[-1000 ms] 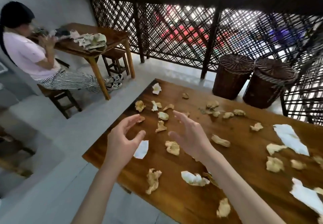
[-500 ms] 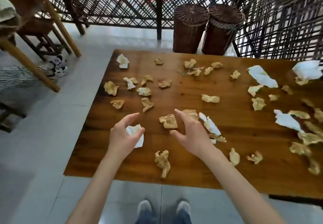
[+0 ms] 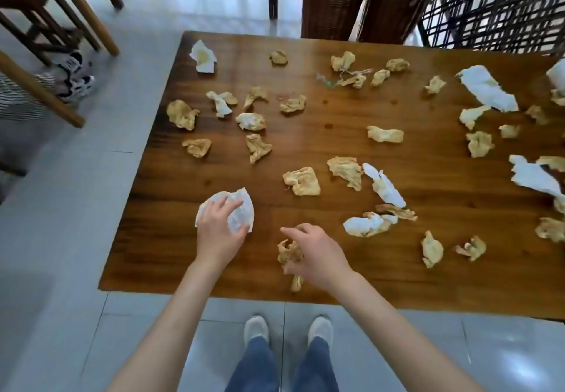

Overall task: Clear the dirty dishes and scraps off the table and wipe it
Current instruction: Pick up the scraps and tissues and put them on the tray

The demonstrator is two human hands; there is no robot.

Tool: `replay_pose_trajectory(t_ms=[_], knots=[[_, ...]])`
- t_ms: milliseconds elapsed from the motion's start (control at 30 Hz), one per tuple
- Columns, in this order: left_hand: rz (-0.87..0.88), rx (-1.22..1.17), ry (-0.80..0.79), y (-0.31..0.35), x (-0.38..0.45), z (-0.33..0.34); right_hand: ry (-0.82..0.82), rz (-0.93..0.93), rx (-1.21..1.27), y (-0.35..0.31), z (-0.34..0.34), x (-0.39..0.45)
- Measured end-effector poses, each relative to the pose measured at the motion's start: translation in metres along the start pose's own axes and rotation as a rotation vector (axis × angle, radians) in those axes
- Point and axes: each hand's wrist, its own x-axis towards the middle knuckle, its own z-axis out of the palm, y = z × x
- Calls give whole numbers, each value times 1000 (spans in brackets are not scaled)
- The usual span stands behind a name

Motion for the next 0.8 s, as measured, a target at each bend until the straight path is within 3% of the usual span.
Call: replay_pose_trajectory(t_ms=[100, 467, 633, 800], knots=[[-46, 14, -46, -4, -2, 10, -28, 17, -2, -3, 9, -1], [-35, -20, 93, -8, -6, 11, 92, 40, 64, -8, 6, -6], [97, -115, 226, 26, 5, 1, 241, 140, 140, 13, -26, -18], [192, -178, 177, 81, 25, 21, 360, 237, 171, 63, -67, -22]])
